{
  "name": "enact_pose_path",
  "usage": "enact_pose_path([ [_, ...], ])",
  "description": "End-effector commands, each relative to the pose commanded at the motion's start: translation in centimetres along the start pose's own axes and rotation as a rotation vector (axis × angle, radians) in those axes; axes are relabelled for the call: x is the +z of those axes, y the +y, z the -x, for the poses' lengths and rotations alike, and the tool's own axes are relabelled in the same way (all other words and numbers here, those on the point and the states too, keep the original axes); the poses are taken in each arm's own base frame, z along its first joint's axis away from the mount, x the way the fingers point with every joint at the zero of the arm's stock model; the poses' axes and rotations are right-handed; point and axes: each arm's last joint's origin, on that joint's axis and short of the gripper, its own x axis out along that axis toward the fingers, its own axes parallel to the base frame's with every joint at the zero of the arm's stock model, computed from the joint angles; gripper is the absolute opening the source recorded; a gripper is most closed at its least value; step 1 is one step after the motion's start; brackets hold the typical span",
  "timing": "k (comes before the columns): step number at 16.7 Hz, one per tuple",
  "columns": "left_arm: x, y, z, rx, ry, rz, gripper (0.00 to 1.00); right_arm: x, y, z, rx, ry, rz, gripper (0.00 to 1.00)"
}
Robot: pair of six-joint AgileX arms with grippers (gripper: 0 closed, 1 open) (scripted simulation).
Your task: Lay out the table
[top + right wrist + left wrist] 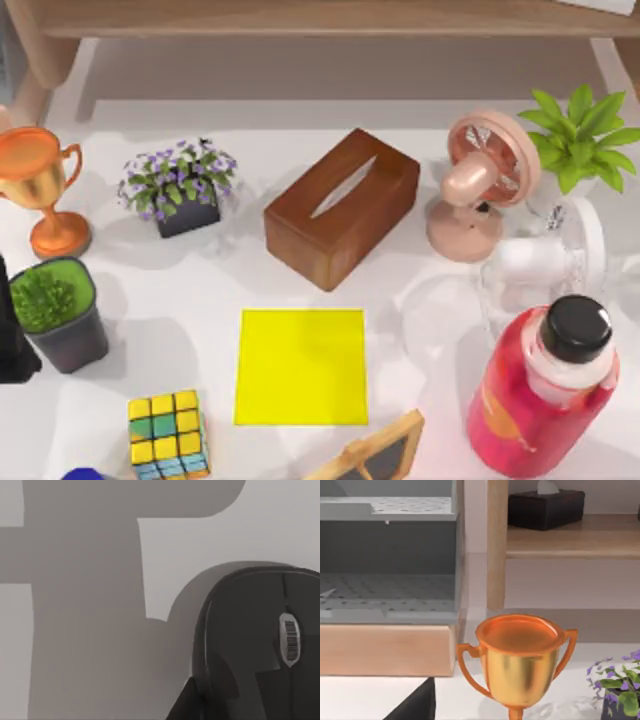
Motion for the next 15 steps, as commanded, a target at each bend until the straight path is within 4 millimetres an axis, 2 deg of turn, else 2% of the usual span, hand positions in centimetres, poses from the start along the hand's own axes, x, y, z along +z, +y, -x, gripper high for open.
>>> enact_pose_path([
  [5,0.0,0.0,0.0,0.000,0.000,0.000,1.00,0.0,-0.1,0.1,0.000,-0.001,-0.004,0.00],
  [7,0.0,0.0,0.0,0.000,0.000,0.000,1.00,-0.1,-0.5,1.3,-0.002,-0.017,-0.026,0.00],
  [9,0.0,0.0,0.0,0.000,0.000,0.000,1.00,-0.7,-0.9,3.5,-0.003,-0.031,-0.072,0.00],
  [11,0.0,0.0,0.0,0.000,0.000,0.000,1.00,-1.4,-0.5,6.7,-0.006,-0.063,-0.123,0.00],
  [15,0.0,0.0,0.0,0.000,0.000,0.000,1.00,-3.3,3.3,13.3,-0.012,-0.139,-0.213,0.00],
])
